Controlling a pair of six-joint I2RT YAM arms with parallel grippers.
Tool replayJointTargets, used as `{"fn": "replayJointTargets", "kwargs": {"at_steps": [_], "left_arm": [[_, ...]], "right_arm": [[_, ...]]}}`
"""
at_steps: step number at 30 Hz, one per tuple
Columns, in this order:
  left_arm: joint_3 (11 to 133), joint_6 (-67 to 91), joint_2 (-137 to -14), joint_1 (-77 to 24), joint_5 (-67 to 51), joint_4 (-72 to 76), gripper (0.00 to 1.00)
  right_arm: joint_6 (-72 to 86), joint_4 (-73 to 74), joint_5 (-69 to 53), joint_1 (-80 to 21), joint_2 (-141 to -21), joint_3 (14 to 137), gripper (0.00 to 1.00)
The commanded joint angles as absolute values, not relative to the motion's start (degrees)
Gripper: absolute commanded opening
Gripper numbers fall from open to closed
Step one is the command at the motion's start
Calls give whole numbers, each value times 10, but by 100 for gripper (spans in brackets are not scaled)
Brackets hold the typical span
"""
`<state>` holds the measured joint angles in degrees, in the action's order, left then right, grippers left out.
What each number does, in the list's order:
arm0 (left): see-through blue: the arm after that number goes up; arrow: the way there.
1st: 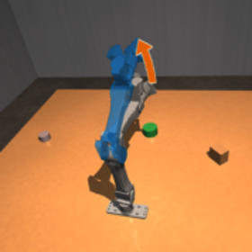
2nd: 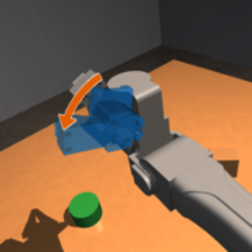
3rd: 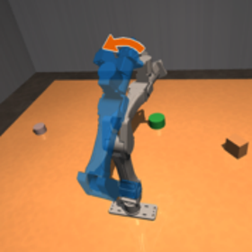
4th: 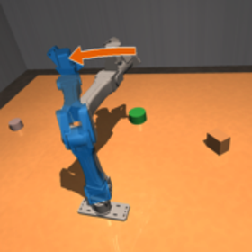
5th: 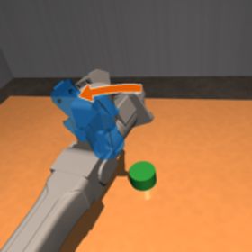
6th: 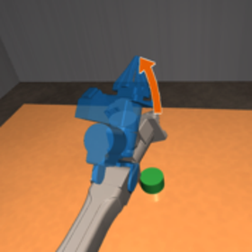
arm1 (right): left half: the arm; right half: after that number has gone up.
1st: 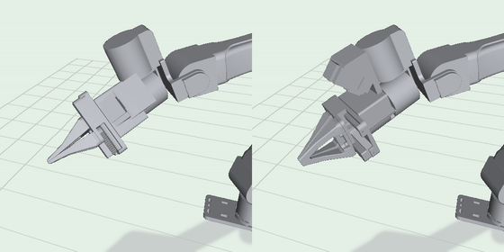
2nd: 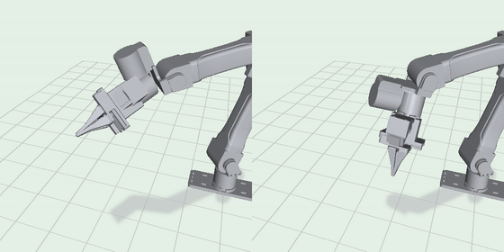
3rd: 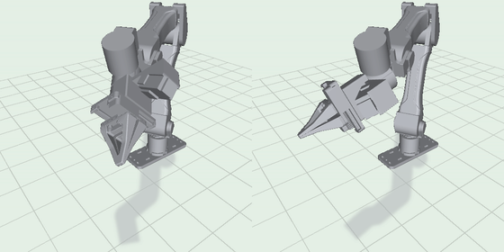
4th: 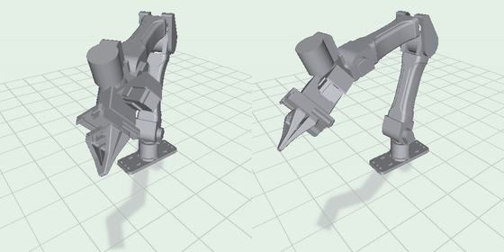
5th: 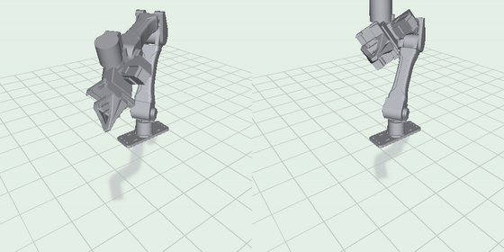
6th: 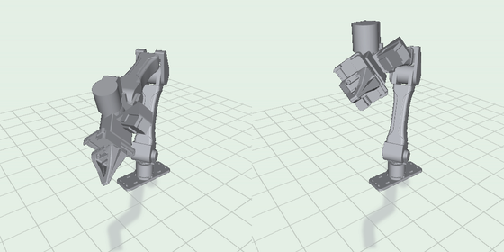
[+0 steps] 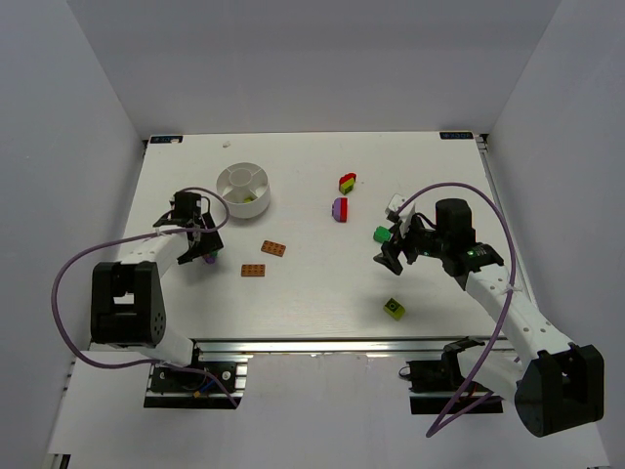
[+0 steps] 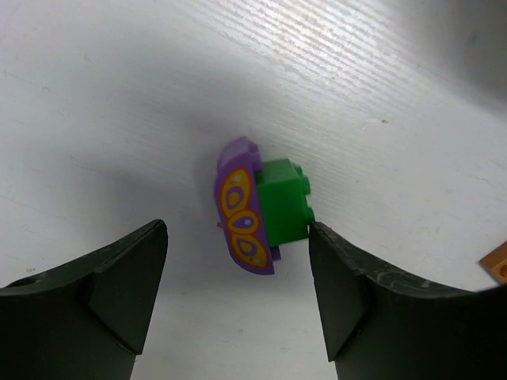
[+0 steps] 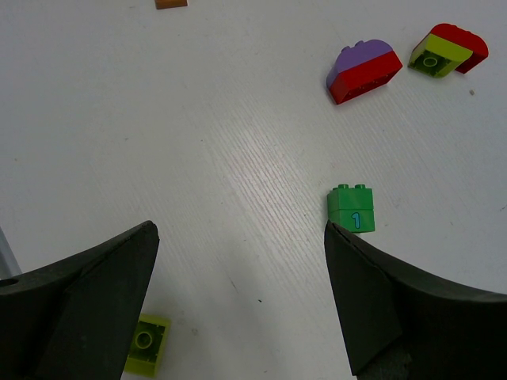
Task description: Sort the legos into containers by color
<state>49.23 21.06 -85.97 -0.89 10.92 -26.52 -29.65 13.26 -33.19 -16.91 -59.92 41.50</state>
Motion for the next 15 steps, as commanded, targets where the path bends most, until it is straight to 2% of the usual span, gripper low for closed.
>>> {"fn": "replayJointTargets", "kwargs": {"at_steps": [1, 15], "left_arm": [[514, 214, -871, -2, 99, -258, 81], [521, 215, -867, -1, 53, -245, 80]], "right_arm": [[-304, 127, -341, -171, -586, 434, 89], [-304, 127, -344, -171, -587, 435, 89]]}}
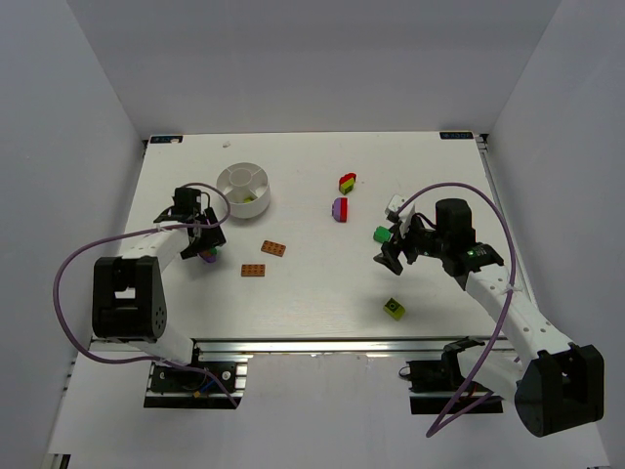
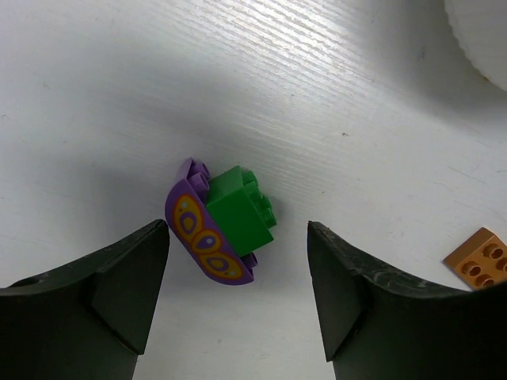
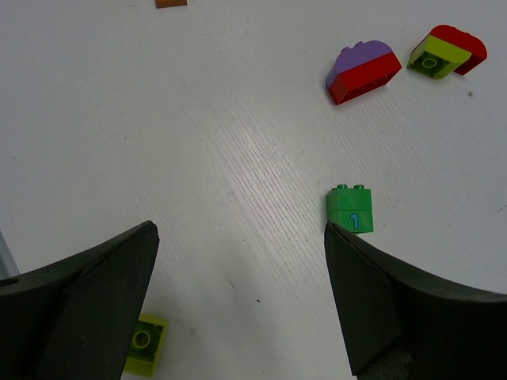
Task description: Sort the legos into containers by color
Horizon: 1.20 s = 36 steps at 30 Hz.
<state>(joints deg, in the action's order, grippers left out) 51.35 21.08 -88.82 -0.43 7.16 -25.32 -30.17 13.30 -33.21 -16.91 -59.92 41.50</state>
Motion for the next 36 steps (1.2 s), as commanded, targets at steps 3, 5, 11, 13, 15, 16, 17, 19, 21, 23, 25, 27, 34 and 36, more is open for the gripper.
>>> {"fn": "replayJointTargets", "kwargs": {"at_steps": [3, 5, 11, 13, 15, 16, 17, 19, 21, 23, 25, 27, 34, 36], "left_arm": [[523, 215, -878, -1, 53, -248, 80], [526, 216, -891, -1, 52, -252, 80], [540, 220, -917, -1, 51, -256, 78], [545, 219, -924, -1, 61, -260, 77], [548, 216, -929, -1, 67, -261, 75], [549, 215, -929, -1, 66, -261, 73], [549, 215, -929, -1, 65, -259, 72], [551, 215, -928, -1, 62, -258, 65], [553, 214, -929, -1, 63, -257, 59], [555, 213, -927, -1, 62, -255, 49], [555, 212, -925, -1, 49, -252, 41], [551, 210, -914, -1, 38, -247, 28], [525, 200, -815, -25, -119, -193, 13], [517, 195, -776, -58, -187, -157, 12]], "right_arm": [[-305, 127, -343, -171, -586, 435, 89], [-305, 127, -343, -171, -587, 435, 89], [-306, 128, -343, -171, -588, 435, 89], [-306, 128, -343, -171, -588, 435, 89], [-306, 128, -345, -171, -588, 435, 89], [-306, 129, -345, -171, -588, 435, 89], [-306, 128, -346, -171, -588, 436, 90], [-306, 128, -348, -171, -588, 435, 89], [-305, 128, -351, -172, -588, 435, 89], [-304, 128, -353, -174, -589, 436, 89], [-302, 128, -354, -175, -588, 436, 89], [-298, 128, -361, -178, -588, 436, 89], [-226, 101, -421, -180, -565, 430, 88], [-173, 55, -449, -187, -558, 420, 88]]}}
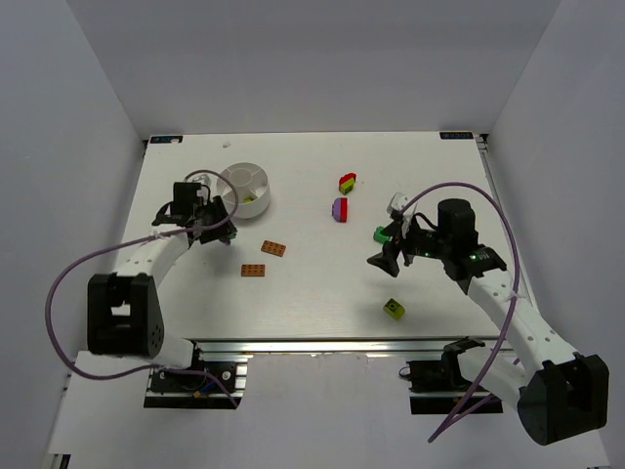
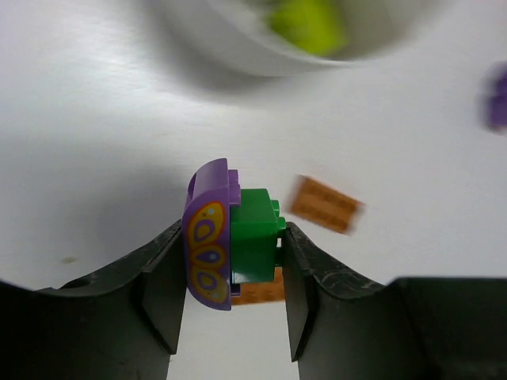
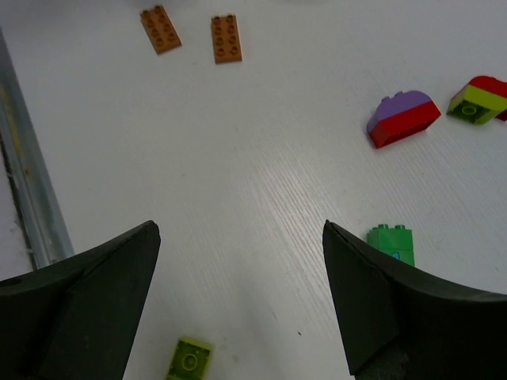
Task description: Sort the legos into containers by color
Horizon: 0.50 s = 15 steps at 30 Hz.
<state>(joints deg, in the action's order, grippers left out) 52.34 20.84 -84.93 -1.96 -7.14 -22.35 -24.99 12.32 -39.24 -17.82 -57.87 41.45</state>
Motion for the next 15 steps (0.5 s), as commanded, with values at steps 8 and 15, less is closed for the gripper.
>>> {"fn": "replayJointTargets", "kwargs": {"at_steps": [8, 15], "left_arm": [[462, 247, -708, -168, -450, 136, 5], [440, 57, -661, -300, -431, 151, 3]], "right_arm": [[118, -125, -523, -204, -612, 451, 89], [239, -137, -515, -203, -649, 504, 86]]}}
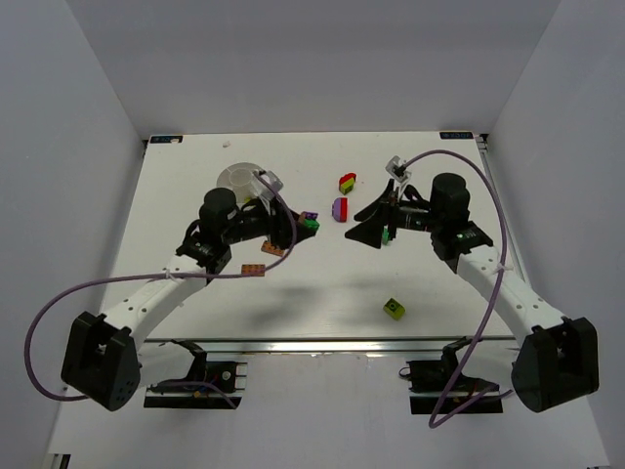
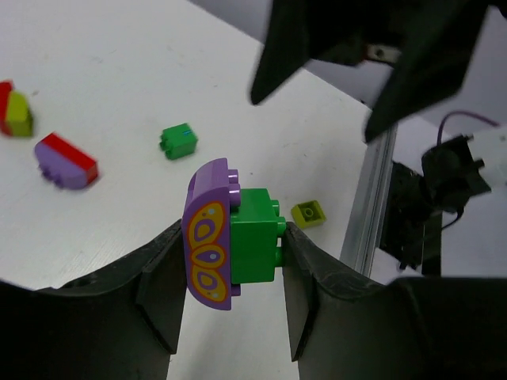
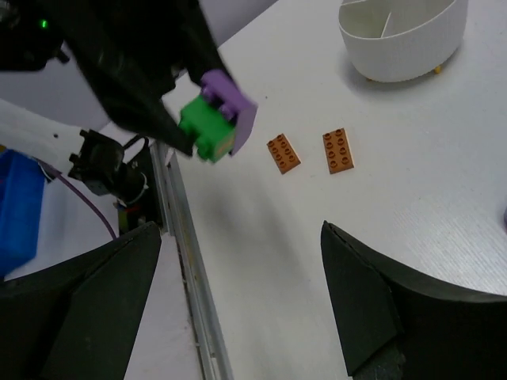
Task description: Sort the legos into containers by color
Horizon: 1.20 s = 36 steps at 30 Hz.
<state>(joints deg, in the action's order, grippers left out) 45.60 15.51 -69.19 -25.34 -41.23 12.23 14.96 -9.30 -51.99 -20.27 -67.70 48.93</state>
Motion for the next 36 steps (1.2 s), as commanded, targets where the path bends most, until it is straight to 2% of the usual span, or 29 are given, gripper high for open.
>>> {"fn": "replayJointTargets", "kwargs": {"at_steps": [1, 6, 13, 16, 22, 29, 36], "left_arm": [[432, 23, -655, -314, -398, 149, 3], [381, -76, -621, -404, -288, 130, 3], [369, -154, -596, -470, -167, 101, 0], [357, -212, -577, -504, -100, 77, 0], [331, -285, -558, -572, 13, 71, 0], [341, -312, -606, -640, 90, 53, 0], [356, -316, -622, -652, 119, 77, 0]], "right_arm": [[253, -144, -499, -202, -637, 493, 86], [308, -217, -425, -202, -537, 406, 86], [339, -199, -293, -201, -458, 351, 89], [371, -235, -346, -201, -449, 319, 86], [331, -213, -358, -226, -474, 326, 80], [278, -195, -362, -264, -504, 332, 80], [258, -206, -343, -295, -521, 314, 79]]}}
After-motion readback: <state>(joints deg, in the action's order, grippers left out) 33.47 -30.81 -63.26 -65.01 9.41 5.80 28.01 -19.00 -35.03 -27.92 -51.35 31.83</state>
